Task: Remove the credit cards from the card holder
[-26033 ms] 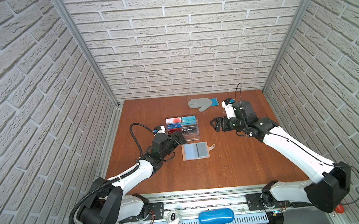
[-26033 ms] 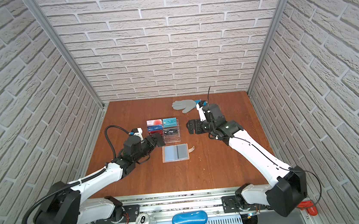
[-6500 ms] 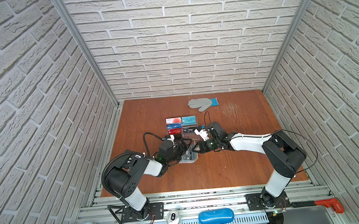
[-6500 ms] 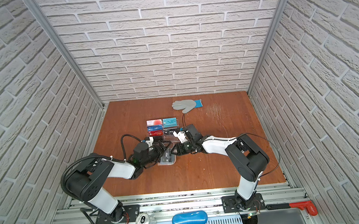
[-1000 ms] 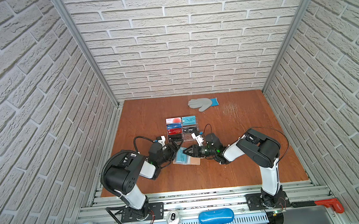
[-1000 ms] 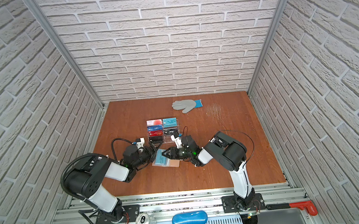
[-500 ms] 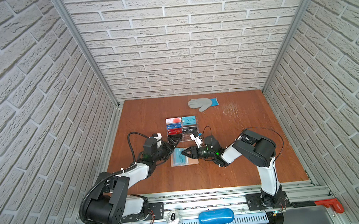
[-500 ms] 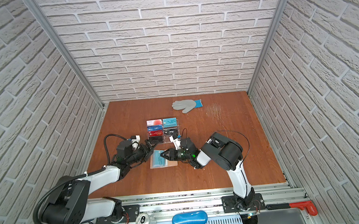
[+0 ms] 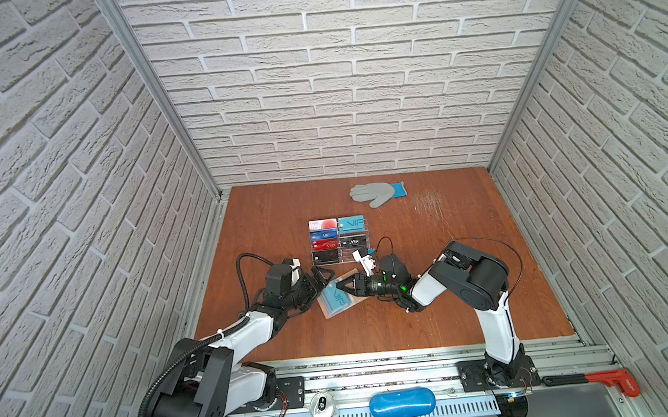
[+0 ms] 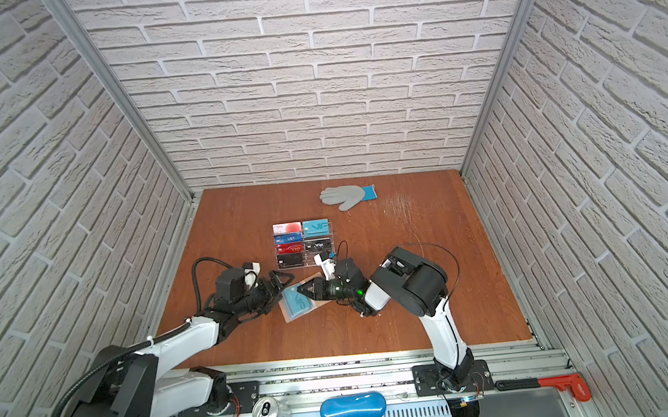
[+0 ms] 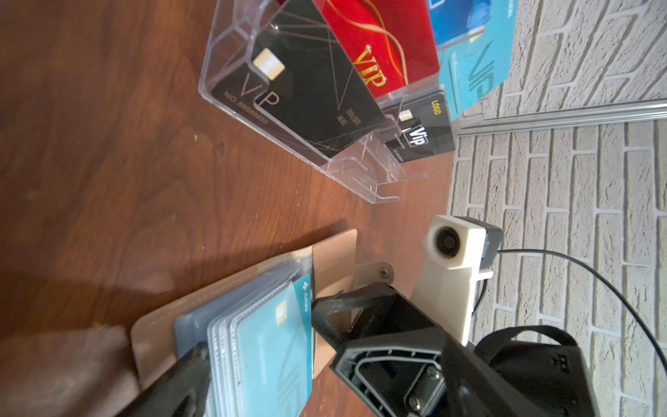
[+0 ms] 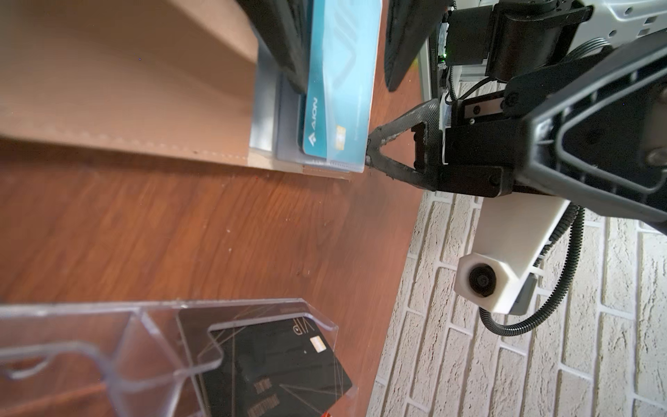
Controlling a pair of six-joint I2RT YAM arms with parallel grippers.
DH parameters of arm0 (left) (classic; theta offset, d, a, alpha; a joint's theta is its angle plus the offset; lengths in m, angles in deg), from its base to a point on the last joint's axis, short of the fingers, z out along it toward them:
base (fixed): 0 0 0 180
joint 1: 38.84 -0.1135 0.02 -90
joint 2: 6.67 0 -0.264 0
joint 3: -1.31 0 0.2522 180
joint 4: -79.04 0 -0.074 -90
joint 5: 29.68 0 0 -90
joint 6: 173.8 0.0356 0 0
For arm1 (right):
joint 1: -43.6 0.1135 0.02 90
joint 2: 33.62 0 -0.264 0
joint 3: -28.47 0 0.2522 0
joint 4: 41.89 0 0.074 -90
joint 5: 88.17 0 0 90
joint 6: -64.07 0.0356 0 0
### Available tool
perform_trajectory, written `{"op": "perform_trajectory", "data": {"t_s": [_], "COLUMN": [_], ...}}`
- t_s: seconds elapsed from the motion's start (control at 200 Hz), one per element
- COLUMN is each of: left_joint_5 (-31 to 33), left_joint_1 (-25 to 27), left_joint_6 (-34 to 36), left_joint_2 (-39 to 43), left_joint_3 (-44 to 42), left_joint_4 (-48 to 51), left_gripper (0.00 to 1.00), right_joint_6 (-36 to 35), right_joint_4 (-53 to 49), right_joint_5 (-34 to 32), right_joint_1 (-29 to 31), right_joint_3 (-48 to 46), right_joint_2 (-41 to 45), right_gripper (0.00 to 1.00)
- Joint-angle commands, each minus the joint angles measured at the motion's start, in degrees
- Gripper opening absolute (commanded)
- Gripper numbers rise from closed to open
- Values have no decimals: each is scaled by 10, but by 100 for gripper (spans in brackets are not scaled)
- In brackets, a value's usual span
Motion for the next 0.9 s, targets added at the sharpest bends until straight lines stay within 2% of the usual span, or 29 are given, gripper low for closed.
{"op": "perform_trajectory", "data": {"t_s": [0.0, 0.4, 0.695, 0.895], "left_joint_5": [0, 12, 18, 12], "left_joint_1": [1, 37, 58, 67], "left_joint_6": [13, -3, -6, 1], "left_joint_2": [3, -82, -155, -197], "left_joint_3": [-6, 31, 96, 152], "left_joint_4": [1, -60, -80, -71], "left_gripper": [98, 98, 98, 98], "right_joint_6": [5, -9, -14, -19], "right_joint_4": [45, 49, 54, 30], "right_joint_5": [-1, -11, -30, -47], "right_joint_1": [5, 6, -1, -27], "right_joint_3": [2, -18, -40, -67], "right_joint_2": [-5, 5, 18, 37], "right_gripper": [36, 36, 35, 35]}}
